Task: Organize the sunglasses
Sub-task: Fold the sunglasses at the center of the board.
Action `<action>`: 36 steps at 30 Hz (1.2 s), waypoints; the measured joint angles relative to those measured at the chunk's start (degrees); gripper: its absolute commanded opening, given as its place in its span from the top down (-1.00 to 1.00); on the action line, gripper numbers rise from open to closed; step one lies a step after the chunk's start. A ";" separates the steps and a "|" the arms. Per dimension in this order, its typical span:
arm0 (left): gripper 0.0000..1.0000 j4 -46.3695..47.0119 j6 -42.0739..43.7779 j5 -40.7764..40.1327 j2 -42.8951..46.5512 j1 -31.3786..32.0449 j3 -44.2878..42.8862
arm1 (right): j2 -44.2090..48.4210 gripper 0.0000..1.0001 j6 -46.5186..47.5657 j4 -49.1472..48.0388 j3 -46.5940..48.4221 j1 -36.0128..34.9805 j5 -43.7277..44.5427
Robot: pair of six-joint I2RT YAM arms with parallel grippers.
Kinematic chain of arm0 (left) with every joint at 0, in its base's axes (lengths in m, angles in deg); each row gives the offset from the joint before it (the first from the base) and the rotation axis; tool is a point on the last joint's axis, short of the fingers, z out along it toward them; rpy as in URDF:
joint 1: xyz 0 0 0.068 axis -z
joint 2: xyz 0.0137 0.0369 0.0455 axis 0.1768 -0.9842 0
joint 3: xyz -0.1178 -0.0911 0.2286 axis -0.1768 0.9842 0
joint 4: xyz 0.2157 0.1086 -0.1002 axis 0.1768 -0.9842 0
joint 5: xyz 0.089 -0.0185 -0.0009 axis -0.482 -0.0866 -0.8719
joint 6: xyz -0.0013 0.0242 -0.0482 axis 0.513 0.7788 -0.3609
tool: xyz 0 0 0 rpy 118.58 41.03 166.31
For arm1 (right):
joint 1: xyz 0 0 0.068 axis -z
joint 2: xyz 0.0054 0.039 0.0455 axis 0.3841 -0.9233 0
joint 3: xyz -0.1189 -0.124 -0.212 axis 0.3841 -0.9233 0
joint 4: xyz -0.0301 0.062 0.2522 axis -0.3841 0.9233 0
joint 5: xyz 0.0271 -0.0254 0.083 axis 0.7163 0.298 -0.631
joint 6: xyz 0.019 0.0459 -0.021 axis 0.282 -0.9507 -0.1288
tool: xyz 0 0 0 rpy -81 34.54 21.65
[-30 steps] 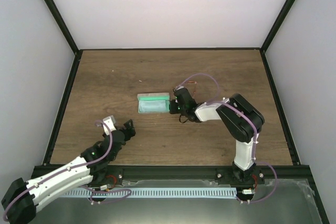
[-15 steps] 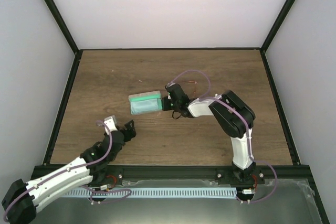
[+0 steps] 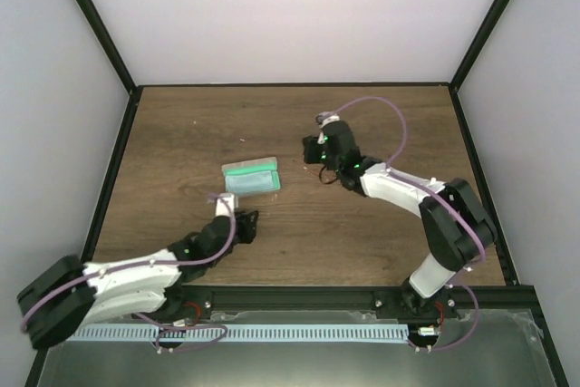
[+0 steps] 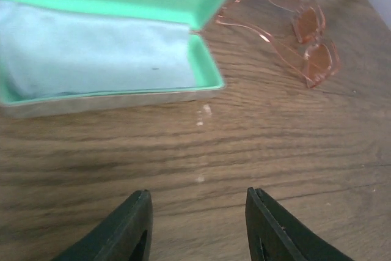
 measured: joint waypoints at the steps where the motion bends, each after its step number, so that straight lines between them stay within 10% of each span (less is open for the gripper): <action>1: 0.27 0.87 0.26 0.17 -3.52 0.70 -1.73 | 0.13 0.74 0.22 0.07 0.13 2.23 -0.72; 11: 0.22 7.32 4.83 3.52 -30.12 1.95 -20.33 | -13.66 0.54 2.27 5.49 14.80 17.70 -9.38; 16: 0.21 7.45 6.73 4.57 -39.01 1.49 -28.87 | -15.32 -0.30 2.40 7.78 15.52 17.84 -9.29; 36: 0.19 8.83 8.31 8.24 -43.56 -0.48 -30.71 | -7.06 0.07 3.72 12.57 1.88 16.85 -4.00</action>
